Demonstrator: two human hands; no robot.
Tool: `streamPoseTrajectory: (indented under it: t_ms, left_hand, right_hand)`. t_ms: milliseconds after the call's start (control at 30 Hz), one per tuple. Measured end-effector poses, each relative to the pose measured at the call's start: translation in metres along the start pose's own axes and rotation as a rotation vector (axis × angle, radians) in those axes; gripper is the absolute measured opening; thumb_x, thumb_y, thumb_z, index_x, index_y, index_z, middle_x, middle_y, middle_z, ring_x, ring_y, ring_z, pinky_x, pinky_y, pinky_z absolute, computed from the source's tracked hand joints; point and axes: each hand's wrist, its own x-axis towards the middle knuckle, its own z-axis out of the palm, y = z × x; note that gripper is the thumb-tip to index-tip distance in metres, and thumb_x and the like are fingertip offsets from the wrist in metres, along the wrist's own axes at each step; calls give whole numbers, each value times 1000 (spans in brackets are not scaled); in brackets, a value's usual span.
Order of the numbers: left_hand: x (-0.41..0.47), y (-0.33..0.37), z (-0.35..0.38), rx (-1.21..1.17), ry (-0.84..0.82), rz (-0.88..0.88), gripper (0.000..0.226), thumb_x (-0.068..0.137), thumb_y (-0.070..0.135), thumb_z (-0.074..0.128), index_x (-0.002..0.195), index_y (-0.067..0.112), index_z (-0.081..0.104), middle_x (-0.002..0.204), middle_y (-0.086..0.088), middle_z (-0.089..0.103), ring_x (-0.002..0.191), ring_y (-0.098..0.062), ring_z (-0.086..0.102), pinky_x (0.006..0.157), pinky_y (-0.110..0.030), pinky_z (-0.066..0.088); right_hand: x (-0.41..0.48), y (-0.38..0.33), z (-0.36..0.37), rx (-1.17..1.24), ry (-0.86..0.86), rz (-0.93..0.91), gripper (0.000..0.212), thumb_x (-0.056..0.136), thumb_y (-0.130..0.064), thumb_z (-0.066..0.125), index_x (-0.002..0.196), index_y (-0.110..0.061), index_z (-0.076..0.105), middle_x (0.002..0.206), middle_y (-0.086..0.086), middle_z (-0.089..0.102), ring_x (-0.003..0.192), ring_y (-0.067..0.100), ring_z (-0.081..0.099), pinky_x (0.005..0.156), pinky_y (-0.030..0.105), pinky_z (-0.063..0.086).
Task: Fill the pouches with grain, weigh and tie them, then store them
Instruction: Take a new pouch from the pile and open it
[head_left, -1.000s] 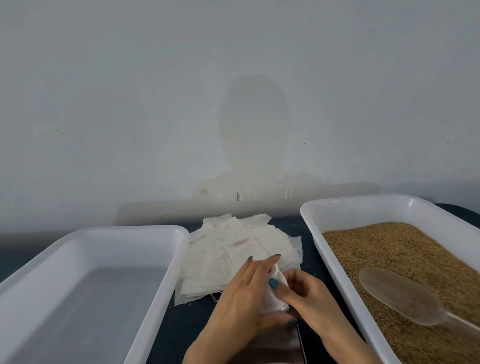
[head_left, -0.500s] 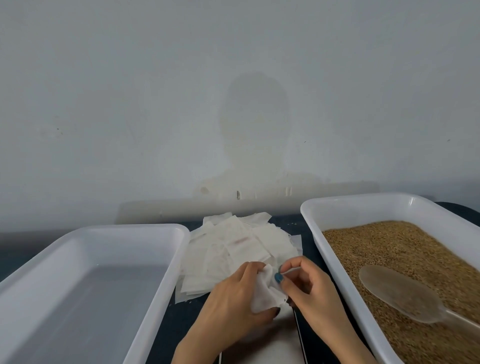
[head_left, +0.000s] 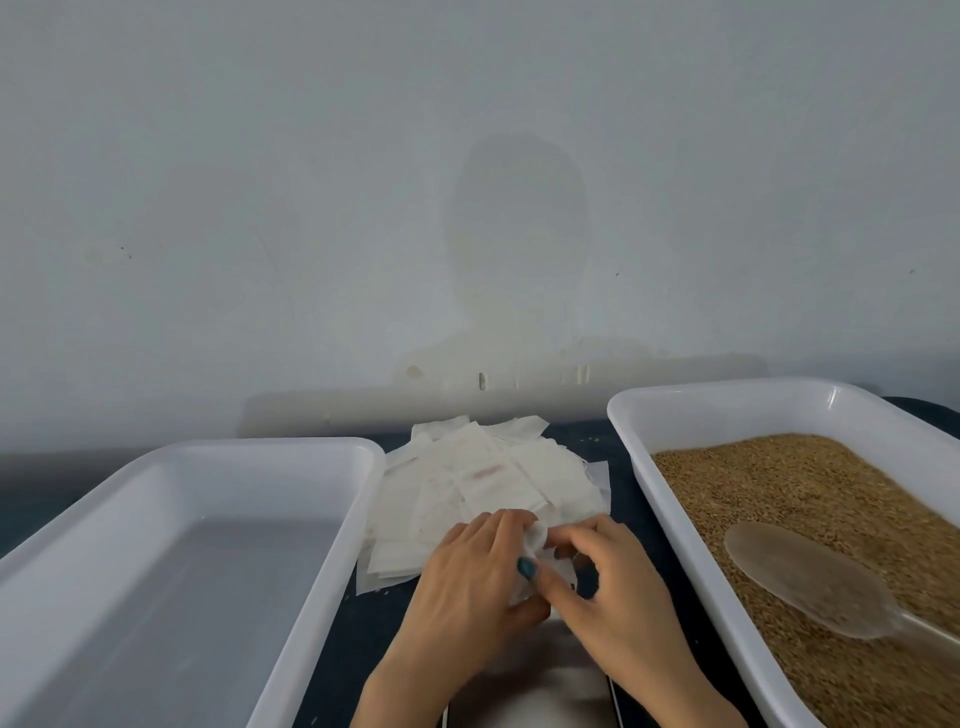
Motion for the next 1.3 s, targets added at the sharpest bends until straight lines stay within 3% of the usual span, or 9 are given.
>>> streamPoseTrajectory:
  t_ms: [133,233,400,567,767,900,1033,1167,1300]
  left_hand:
    - [1,1,-1,-34,-25,-29,60,82,53,65,130,27,42,124,14,53,108,-8,54,90,-13,27]
    - [1,1,0,13,-31,-1,61,75,51,71,125,25,46,116,13,57,99,-8,57,88,-15,34]
    - [-3,0,0,57,16,22,61,60,42,78,112,21,54,97,10,61,79,-9,59,71,-19,43]
    - [-2,4,2,-54,23,-60,58,76,55,59,123,23,49,114,11,55,99,-7,52,87,-18,40]
    - [0,9,5,-272,-2,-103,29,89,37,61,111,31,42,104,18,51,84,-2,54,69,-11,41]
    - [1,13,-1,-497,-3,-145,27,81,44,54,98,33,36,88,12,57,79,-12,56,66,-26,49]
    - [-1,20,-3,-559,11,-83,28,77,40,48,99,29,34,88,5,53,73,-18,49,65,-35,46]
    - [-2,26,-5,-539,11,-71,34,73,37,49,102,28,33,96,8,51,80,-17,53,71,-36,50]
    - [0,31,-6,-504,9,-28,33,72,39,47,99,37,29,92,7,51,79,-17,53,70,-34,49]
  right_hand:
    - [0,-4,-1,212,-32,57,17,83,-37,76,89,-42,61,94,-20,59,96,-2,54,79,15,48]
    - [-1,-3,-1,264,-10,62,11,84,-35,72,84,-39,62,89,-19,62,93,0,56,78,15,46]
    - [-4,-6,-2,152,77,9,10,86,-43,69,84,-41,60,86,-20,63,90,0,60,77,19,51]
    - [-8,-18,-2,10,172,-114,12,84,-43,69,87,-42,57,85,-25,55,81,5,62,74,26,56]
    - [-15,-43,-16,-149,291,-230,18,75,-48,79,80,-34,68,78,-19,57,67,-4,49,67,27,52]
    - [-24,-61,-36,-211,345,-361,12,74,-43,71,81,-34,72,81,-19,62,74,2,59,62,22,50]
    - [-36,-58,-81,-196,312,-435,26,78,-46,57,97,-37,72,91,-30,55,86,-4,59,66,16,49]
    - [-40,-3,-158,-387,214,-176,19,88,-56,56,106,-53,59,103,-34,59,95,-10,57,72,14,46]
    - [-54,100,-215,-686,-88,258,41,75,-65,66,112,-58,50,120,-32,60,108,-4,61,95,23,52]
